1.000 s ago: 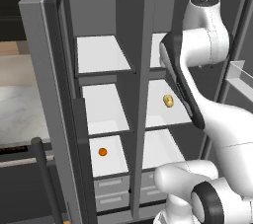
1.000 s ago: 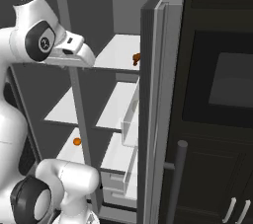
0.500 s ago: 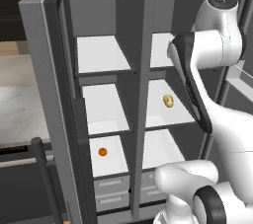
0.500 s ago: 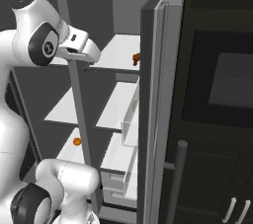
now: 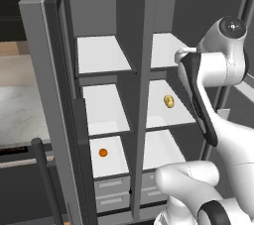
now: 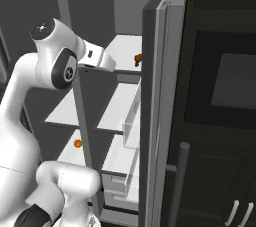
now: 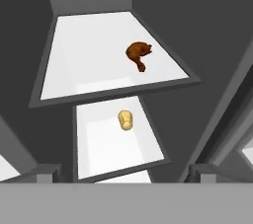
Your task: There's a chicken drumstick in the fridge that needs to be moved to the freezer for freezing. Pick up the chicken drumstick from the fridge, place it on any shelf in the freezer, and close the fridge and freezer doors when done.
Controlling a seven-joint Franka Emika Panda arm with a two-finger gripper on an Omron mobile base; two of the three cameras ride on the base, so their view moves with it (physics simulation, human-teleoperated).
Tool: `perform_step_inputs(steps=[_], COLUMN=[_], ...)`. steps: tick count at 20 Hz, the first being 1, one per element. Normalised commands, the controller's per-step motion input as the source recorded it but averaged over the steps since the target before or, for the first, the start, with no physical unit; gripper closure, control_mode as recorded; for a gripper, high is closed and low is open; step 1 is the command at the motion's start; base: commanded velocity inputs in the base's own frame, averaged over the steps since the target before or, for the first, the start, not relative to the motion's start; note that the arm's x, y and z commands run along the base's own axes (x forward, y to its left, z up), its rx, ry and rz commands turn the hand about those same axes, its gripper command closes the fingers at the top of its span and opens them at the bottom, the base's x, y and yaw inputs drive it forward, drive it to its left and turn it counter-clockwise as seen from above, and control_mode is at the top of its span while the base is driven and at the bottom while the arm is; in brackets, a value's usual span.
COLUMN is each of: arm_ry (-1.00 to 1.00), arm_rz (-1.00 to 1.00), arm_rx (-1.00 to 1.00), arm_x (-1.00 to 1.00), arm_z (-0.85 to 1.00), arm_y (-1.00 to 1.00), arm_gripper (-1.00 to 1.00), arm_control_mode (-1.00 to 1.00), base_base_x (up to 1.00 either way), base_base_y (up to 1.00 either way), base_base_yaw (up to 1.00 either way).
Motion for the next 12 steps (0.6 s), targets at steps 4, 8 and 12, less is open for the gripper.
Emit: perform_step_inputs(steps=[4, 8, 12], arm_ry=[0.06, 0.0, 0.0], arm_rz=[0.0, 0.0, 0.0], arm_rx=[0.0, 0.0, 0.0], arm_x=[0.45, 0.33, 0.42], arm_z=[0.0, 0.0, 0.0], arm_y=[-0.28, -0.25, -0.24], arm_gripper=[-1.0, -1.0, -1.0], arm_control_mode=[-1.0, -1.0, -1.0], base_base_x=[0.0, 0.0, 0.0], base_base_y=[0.0, 0.0, 0.0], base_base_yaw=[0.0, 0.0, 0.0])
